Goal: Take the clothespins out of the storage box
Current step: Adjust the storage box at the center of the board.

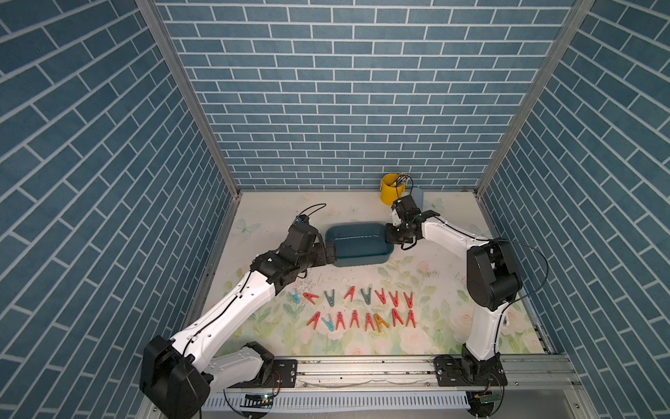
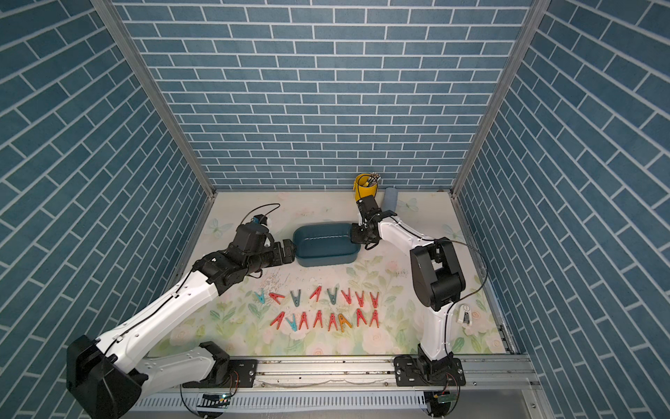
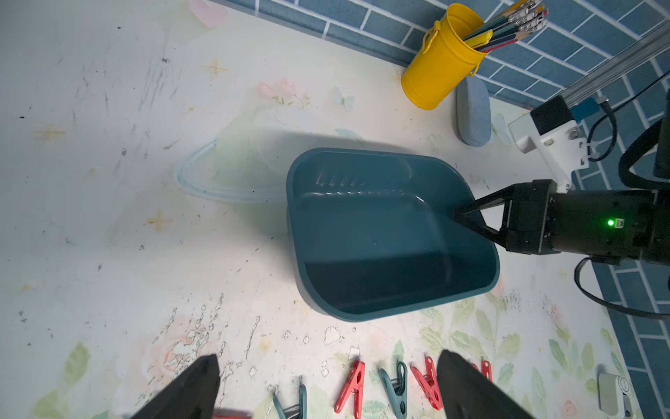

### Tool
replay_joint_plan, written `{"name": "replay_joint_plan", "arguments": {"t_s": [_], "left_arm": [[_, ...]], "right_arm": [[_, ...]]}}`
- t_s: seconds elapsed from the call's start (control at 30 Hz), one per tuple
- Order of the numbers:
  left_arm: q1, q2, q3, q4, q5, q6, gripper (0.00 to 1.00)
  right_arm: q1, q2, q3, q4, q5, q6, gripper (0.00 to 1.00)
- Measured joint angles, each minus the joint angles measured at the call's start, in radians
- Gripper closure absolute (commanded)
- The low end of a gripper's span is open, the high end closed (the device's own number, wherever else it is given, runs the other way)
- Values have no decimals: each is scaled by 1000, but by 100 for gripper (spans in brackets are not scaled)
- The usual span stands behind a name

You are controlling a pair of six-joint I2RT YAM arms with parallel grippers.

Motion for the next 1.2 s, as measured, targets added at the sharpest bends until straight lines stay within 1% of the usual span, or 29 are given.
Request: {"name": "replay_joint_plan", "arguments": {"t_s": [0.17,0.27,0.4,0.53,0.67,0.73,0.97,1.17,1.2], "left_arm": [[43,21,-1,52,67,26,0],[61,31,-5,76,103,39,1],[76,32,-18,104,149,46,0],[84,32,-26,122,183,47,1],[87,32,-30,129,195,50,0],[90,32,-30,130,197,50,0],[96,32,-30,127,204,53,1],[97,52,-21,113,204,55,0],[97,56,-17,111,204,55,0]], "right_arm": [[-27,5,0,-117,-129,19,100],[-29,5,-3,-152,-193,41,100],[-33,5,-5,-190,-233,75,100],[-42,5,-6,-213,-243,97,100],[-46,5,-6,-217,-210,108,100],[-46,4,-8,-201,-172,115,100],[-24,-44,-105,-35,-7,123,100],[31,-75,-183,108,120,114,100],[39,-77,-191,125,138,111,99]]}}
